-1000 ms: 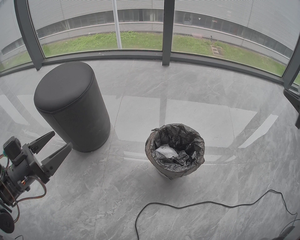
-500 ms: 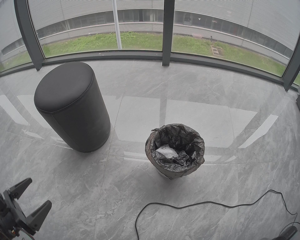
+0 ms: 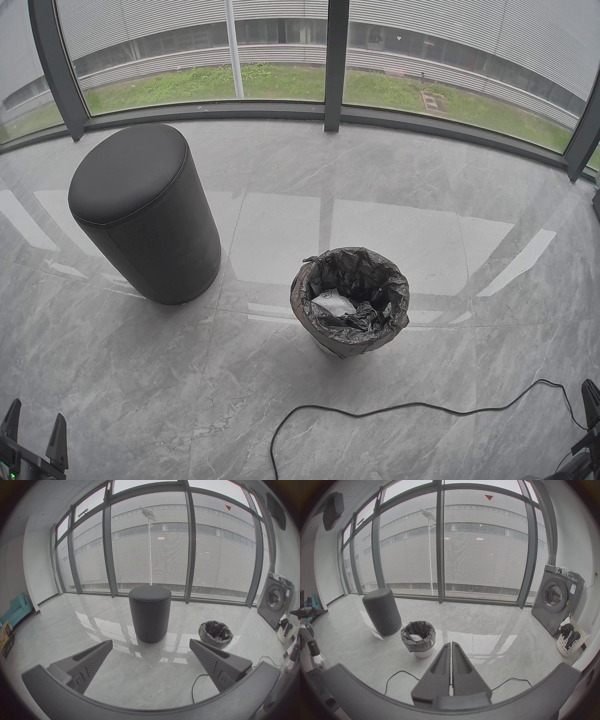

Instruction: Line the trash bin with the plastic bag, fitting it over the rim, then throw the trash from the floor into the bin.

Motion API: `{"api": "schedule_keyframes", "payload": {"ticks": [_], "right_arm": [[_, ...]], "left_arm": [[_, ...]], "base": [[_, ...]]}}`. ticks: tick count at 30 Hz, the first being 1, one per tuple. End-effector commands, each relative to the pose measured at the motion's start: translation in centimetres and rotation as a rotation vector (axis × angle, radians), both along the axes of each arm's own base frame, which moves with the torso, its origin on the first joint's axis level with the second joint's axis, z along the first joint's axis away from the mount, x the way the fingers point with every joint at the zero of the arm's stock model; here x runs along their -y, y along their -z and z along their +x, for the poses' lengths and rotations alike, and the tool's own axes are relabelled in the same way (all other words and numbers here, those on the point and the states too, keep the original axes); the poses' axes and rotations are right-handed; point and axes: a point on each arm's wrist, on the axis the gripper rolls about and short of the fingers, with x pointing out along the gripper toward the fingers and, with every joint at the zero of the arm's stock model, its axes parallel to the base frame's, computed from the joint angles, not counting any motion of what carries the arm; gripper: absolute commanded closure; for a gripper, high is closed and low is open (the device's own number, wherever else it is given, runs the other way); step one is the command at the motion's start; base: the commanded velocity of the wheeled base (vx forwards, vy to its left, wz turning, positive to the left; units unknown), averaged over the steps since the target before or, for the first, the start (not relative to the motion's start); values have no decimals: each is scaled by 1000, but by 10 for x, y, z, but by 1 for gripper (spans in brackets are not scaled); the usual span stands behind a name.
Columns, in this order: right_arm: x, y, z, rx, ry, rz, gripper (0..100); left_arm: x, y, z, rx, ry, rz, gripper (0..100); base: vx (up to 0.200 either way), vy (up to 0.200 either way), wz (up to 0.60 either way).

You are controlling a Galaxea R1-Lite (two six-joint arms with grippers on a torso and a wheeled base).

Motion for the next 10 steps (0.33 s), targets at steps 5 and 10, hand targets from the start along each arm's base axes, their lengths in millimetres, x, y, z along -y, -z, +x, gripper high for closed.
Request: {"api": "schedule_keyframes", "payload": {"ticks": [5,10], "right_arm": [[0,21,-3,-4,21,11,100],[0,21,-3,-4,23,11,100]], "left_arm": [[3,16,-7,-7,124,33,0],[3,16,-7,-7,118,30,0]], "base": [[0,0,0],[0,0,0]]}}
